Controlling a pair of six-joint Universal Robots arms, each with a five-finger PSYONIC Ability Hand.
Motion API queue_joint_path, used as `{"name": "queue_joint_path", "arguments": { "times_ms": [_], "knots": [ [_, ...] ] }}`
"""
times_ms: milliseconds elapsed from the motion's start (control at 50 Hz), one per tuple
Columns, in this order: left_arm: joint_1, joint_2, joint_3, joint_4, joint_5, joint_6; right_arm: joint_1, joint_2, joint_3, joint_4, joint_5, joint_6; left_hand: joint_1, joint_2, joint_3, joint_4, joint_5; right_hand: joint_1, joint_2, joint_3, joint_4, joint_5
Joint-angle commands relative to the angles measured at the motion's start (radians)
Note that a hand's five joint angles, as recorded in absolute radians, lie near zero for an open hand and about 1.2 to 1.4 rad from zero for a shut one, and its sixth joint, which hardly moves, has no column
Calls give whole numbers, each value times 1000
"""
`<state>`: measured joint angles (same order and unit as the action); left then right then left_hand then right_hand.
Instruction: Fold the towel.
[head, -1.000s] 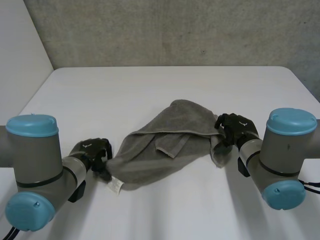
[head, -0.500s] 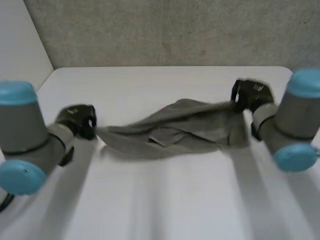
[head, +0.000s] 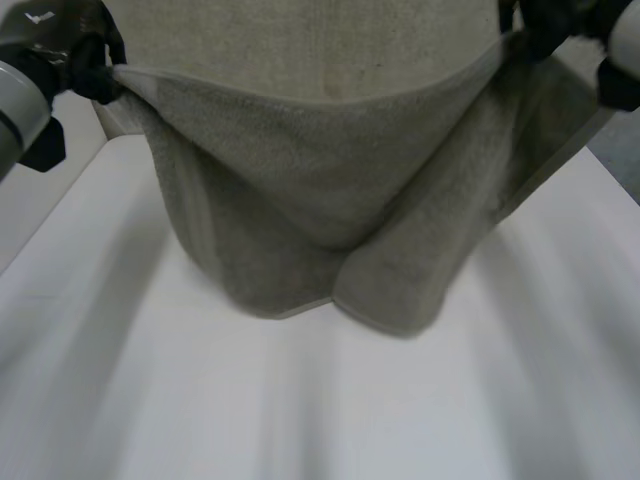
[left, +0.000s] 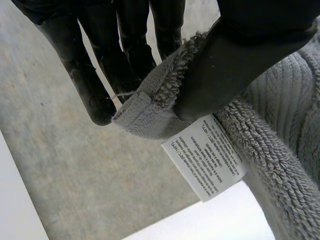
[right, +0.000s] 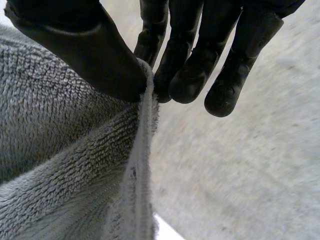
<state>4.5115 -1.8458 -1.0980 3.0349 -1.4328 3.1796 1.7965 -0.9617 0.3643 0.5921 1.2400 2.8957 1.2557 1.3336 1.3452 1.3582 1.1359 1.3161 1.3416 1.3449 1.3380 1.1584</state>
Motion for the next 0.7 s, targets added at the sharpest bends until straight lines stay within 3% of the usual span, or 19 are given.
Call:
{"name": "queue_joint_path", "arguments": {
  "times_ms": [20, 80, 120, 140, 180, 200, 240, 300, 340, 460, 580, 700],
  "knots": [
    [-6, -228, 191, -16, -6, 11, 73, 231, -183, 9, 64, -202, 141, 63, 51, 38, 86, 80, 55, 51, 58, 63],
    [-8, -273, 254, -16, -11, 16, 84, 270, -226, -29, 90, -239, 141, 63, 51, 38, 86, 80, 55, 51, 58, 63],
    [-8, -375, 427, -10, -21, 26, 130, 342, -306, -185, 122, -309, 141, 63, 51, 38, 86, 80, 55, 51, 58, 63],
    [-8, -375, 428, -10, -21, 26, 130, 342, -306, -186, 122, -309, 141, 63, 51, 38, 86, 80, 55, 51, 58, 63],
    [-9, -461, 632, 2, -35, 26, 159, 382, -358, -401, 130, -358, 141, 63, 51, 38, 86, 80, 55, 51, 58, 63],
    [-9, -461, 633, 2, -35, 26, 159, 382, -358, -402, 130, -358, 141, 63, 51, 38, 86, 80, 55, 51, 58, 63],
    [-15, -506, 813, 83, -63, 16, 176, 371, -375, -646, 141, -365, 141, 63, 51, 38, 86, 80, 55, 51, 58, 63],
    [-23, -507, 868, 153, -70, 8, 187, 354, -375, -750, 142, -365, 141, 63, 51, 38, 86, 80, 55, 51, 58, 63],
    [-55, -475, 873, 292, -69, -24, 214, 302, -364, -848, 144, -357, 141, 63, 51, 38, 86, 80, 55, 51, 58, 63],
    [-63, -382, 717, 433, -55, -112, 215, 242, -265, -755, 136, -265, 141, 63, 51, 38, 86, 80, 55, 51, 58, 63],
    [-55, -366, 506, 433, -24, -130, 208, 232, -153, -580, 121, -256, 141, 63, 51, 38, 86, 80, 55, 51, 58, 63],
    [18, -362, 134, 423, 20, -116, 173, 241, 61, -354, 81, -325, 141, 63, 51, 38, 86, 80, 55, 51, 58, 63]
  ]
}}
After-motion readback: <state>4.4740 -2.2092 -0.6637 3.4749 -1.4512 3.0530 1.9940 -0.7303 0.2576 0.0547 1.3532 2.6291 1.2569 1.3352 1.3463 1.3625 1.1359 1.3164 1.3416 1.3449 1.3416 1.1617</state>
